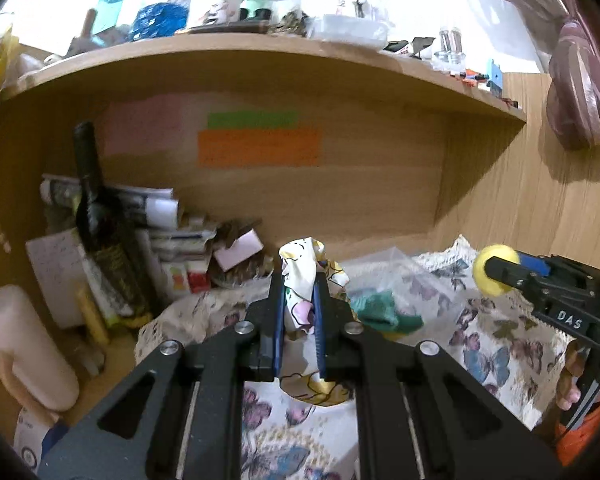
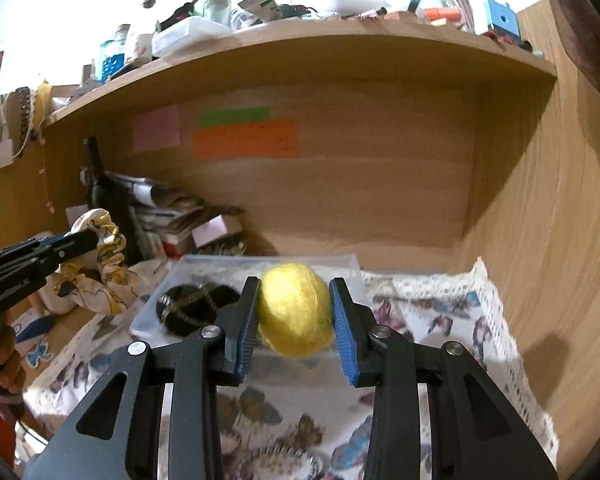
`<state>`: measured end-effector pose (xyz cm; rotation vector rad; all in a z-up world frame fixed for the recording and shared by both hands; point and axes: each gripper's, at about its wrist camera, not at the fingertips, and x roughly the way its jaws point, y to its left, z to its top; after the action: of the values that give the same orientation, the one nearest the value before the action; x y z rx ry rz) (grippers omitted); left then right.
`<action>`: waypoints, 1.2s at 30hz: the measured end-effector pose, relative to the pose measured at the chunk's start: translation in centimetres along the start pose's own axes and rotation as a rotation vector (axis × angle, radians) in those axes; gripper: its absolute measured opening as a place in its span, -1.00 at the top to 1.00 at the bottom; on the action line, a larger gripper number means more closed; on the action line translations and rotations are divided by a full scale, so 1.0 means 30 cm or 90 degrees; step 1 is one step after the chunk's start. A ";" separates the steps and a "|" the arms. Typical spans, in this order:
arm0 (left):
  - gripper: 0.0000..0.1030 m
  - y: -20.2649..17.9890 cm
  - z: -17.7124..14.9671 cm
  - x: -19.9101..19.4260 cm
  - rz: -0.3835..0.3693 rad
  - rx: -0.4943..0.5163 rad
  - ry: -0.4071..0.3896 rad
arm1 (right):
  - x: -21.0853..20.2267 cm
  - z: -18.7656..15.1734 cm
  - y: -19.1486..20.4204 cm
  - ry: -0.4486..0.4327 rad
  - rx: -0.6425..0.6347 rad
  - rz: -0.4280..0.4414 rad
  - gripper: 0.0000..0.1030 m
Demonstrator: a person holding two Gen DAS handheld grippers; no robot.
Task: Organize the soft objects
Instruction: 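Drop the scrunchie and yellow ball into the clear box, open both tools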
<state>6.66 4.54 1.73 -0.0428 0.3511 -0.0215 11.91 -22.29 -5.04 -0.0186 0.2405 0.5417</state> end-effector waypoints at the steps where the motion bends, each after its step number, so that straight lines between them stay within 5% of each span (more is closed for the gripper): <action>1: 0.77 -0.007 0.011 0.010 -0.003 0.001 -0.001 | 0.011 0.012 -0.001 -0.001 -0.002 -0.002 0.38; 11: 0.77 -0.061 0.053 0.194 -0.037 0.000 0.054 | 0.144 0.045 -0.007 0.039 -0.016 -0.010 0.38; 27: 0.76 -0.084 -0.071 0.452 -0.033 0.021 0.181 | 0.382 -0.062 -0.011 0.167 -0.029 -0.028 0.38; 32: 0.61 -0.080 -0.086 0.465 -0.031 0.021 0.196 | 0.398 -0.069 -0.012 0.175 -0.037 -0.035 0.33; 36: 0.28 -0.074 -0.074 0.445 -0.032 0.016 0.189 | 0.394 -0.064 0.002 0.171 -0.050 -0.043 0.31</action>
<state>18.39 1.87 -4.83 -0.0240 0.6470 -0.0822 21.25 -16.40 -9.65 -0.1763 0.4789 0.4801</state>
